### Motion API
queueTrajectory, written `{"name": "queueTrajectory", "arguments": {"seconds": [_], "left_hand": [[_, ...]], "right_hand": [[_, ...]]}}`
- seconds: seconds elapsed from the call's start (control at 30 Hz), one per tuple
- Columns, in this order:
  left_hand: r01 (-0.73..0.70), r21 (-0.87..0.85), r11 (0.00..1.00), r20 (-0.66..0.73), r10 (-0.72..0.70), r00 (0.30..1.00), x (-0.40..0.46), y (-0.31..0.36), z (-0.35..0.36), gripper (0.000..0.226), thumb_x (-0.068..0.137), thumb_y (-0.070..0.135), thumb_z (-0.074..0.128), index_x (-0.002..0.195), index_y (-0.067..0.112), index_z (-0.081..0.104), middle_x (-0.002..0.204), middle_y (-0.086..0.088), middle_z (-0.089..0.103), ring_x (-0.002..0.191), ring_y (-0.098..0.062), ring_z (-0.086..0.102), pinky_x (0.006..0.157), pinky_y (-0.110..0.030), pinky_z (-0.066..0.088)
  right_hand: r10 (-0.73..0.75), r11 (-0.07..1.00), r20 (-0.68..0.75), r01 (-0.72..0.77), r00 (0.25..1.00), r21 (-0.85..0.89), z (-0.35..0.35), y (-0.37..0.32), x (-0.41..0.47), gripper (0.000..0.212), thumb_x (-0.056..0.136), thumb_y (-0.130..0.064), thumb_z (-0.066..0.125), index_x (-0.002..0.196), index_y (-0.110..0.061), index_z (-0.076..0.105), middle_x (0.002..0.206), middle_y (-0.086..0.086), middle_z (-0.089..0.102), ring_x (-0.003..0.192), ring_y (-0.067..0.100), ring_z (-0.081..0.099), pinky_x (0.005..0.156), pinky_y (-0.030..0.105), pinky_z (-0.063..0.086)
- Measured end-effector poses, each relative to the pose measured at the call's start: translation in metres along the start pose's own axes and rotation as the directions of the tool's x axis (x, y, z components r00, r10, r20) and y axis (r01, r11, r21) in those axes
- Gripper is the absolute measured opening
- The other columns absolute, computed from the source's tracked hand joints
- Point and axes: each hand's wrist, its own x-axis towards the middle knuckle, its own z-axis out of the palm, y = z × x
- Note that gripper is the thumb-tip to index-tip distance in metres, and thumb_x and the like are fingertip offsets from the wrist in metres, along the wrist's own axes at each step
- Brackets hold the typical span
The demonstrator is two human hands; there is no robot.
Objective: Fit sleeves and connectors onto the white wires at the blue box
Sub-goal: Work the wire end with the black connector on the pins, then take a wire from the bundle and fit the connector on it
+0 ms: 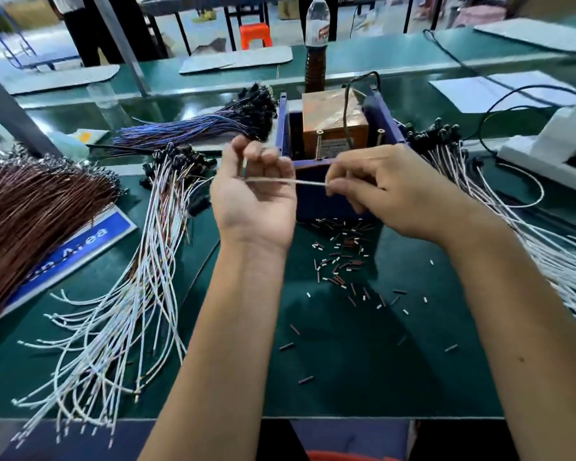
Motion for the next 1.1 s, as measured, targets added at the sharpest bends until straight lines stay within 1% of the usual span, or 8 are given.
{"name": "queueTrajectory", "arguments": {"seconds": [0.1,0.23,0.4,0.5,0.63,0.73,0.9,1.1], "left_hand": [[0.003,-0.092,0.996,-0.031,-0.006,0.999,0.011,0.015,-0.009,0.042,0.109,0.032,0.041,0.069,0.019,0.047,0.049,0.007,0.032,0.044,-0.010,0.033,0.055,-0.022,0.028],[-0.016,0.076,0.997,0.066,0.011,0.998,0.012,0.013,-0.018,0.044,0.107,0.033,0.042,0.066,0.019,0.043,0.049,0.008,0.021,0.040,-0.009,0.017,0.042,-0.022,0.019],[-0.054,0.130,0.990,0.158,0.033,0.987,0.020,0.020,-0.025,0.039,0.104,0.031,0.044,0.068,0.017,0.041,0.049,0.007,0.020,0.043,-0.009,0.013,0.044,-0.023,0.015],[-0.035,0.159,0.987,0.234,-0.003,0.972,0.023,0.027,-0.036,0.035,0.103,0.031,0.045,0.070,0.017,0.041,0.053,0.007,0.017,0.045,-0.009,0.012,0.045,-0.024,0.016],[-0.046,0.303,0.952,0.320,-0.056,0.946,0.024,0.032,-0.047,0.030,0.099,0.031,0.047,0.073,0.017,0.040,0.057,0.007,0.013,0.046,-0.008,0.010,0.045,-0.022,0.014],[-0.077,0.464,0.883,0.357,-0.106,0.928,0.021,0.032,-0.051,0.031,0.101,0.028,0.044,0.073,0.016,0.040,0.056,0.006,0.016,0.045,-0.007,0.012,0.042,-0.021,0.016],[-0.110,0.683,0.722,0.475,-0.324,0.818,0.014,0.013,-0.050,0.036,0.094,0.018,0.055,0.073,0.011,0.027,0.055,0.003,0.027,0.044,-0.007,0.015,0.043,-0.021,0.012],[-0.385,0.848,0.364,0.518,-0.412,0.750,0.006,-0.014,-0.056,0.008,0.090,0.008,0.068,0.088,0.005,0.061,0.072,-0.001,0.052,0.053,-0.006,0.039,0.050,-0.019,0.031]], "right_hand": [[0.057,0.998,0.052,-0.057,0.997,0.004,0.005,0.010,-0.006,0.016,0.102,-0.018,0.066,0.087,-0.022,0.070,0.061,-0.010,0.062,0.057,0.005,0.053,0.061,0.024,0.042],[0.102,0.940,0.166,-0.150,0.981,0.306,0.017,0.015,-0.013,0.010,0.106,-0.017,0.060,0.111,-0.022,0.067,0.077,0.003,0.076,0.056,0.013,0.055,0.054,0.024,0.045],[0.097,0.822,0.226,-0.207,0.969,0.531,0.022,0.024,-0.014,0.036,0.108,-0.041,0.049,0.116,-0.012,0.069,0.087,0.012,0.079,0.056,0.016,0.054,0.046,0.021,0.041],[0.087,0.839,0.199,-0.179,0.976,0.514,0.023,0.030,-0.016,0.009,0.102,-0.019,0.068,0.107,-0.013,0.072,0.081,0.011,0.078,0.056,0.014,0.052,0.053,0.019,0.044],[0.117,0.834,0.129,-0.167,0.985,0.525,0.021,0.041,-0.020,0.007,0.093,-0.007,0.077,0.099,-0.009,0.073,0.082,0.010,0.079,0.068,0.015,0.069,0.063,0.018,0.052],[0.153,0.828,0.049,-0.155,0.987,0.539,0.019,0.046,-0.026,0.008,0.089,-0.005,0.080,0.094,-0.009,0.076,0.083,0.010,0.080,0.077,0.016,0.076,0.069,0.017,0.056],[0.163,0.730,-0.076,-0.068,0.984,0.680,0.017,0.051,-0.032,0.006,0.085,-0.015,0.082,0.089,-0.013,0.079,0.084,0.015,0.079,0.055,0.010,0.058,0.049,0.017,0.043],[0.160,0.700,-0.080,-0.056,0.984,0.712,0.018,0.059,-0.033,0.009,0.086,-0.021,0.081,0.089,-0.014,0.080,0.076,0.012,0.077,0.052,0.013,0.053,0.044,0.019,0.039]]}}
